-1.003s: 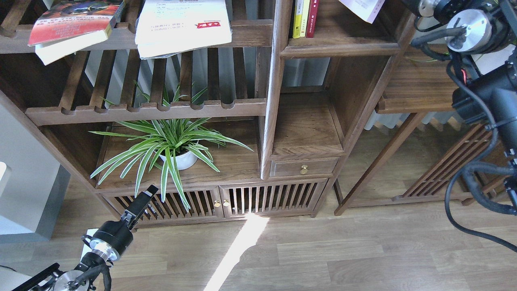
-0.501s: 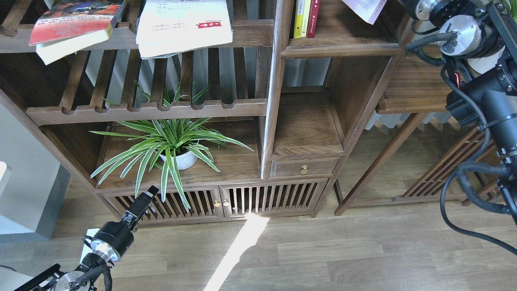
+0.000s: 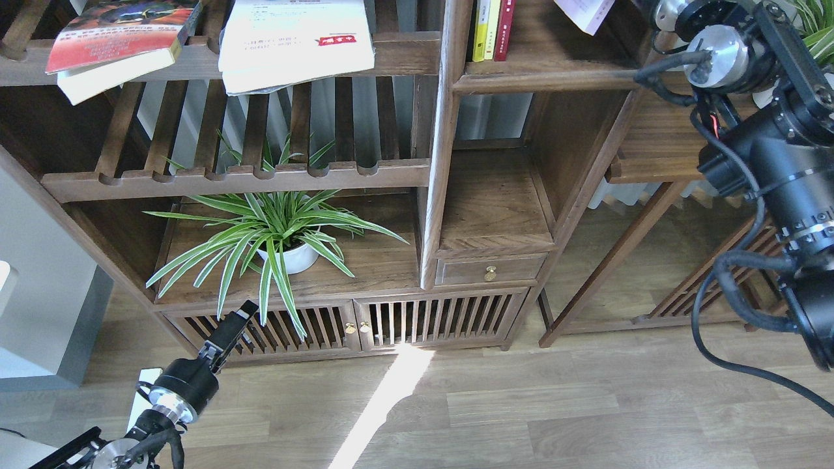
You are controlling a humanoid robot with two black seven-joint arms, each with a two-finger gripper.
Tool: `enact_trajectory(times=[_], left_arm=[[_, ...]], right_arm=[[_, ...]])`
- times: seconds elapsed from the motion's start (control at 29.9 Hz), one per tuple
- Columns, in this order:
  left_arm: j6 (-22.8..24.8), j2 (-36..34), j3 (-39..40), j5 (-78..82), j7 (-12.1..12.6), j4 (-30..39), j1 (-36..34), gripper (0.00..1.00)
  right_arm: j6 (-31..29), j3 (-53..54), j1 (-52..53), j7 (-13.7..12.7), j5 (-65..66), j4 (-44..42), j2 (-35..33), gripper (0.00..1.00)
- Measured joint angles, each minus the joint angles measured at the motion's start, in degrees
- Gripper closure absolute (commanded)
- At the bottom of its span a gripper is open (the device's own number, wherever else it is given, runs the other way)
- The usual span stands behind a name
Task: Organize books on shelf
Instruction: 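Place the white booklet onto the upper shelf with the right gripper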
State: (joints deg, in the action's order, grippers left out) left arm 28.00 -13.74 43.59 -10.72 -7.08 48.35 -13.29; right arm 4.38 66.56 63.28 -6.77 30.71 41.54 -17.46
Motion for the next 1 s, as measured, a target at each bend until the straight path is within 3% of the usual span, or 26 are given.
enact_trajectory(times=[0.17,0.77,1.0], left_arm=[[0.0,0.4,0.0,0.0,0.1,0.0,-0.2,0.02],[0.0,1.0,0.1,0.0,0.1,0.0,-0.2,0.02],[0.0,1.1,0.1,0.0,0.0,0.0,-0.3,0.02]], right_arm=[[0.4,-1.5,2.9,1.6,0.2,-3.4,1.0,0.97],[3.3,-3.8,3.6,2.0,0.3,-5.8,4.7,0.96],[3.3,-4.1,4.8,3.4,0.2,-8.9,7.0,0.96]])
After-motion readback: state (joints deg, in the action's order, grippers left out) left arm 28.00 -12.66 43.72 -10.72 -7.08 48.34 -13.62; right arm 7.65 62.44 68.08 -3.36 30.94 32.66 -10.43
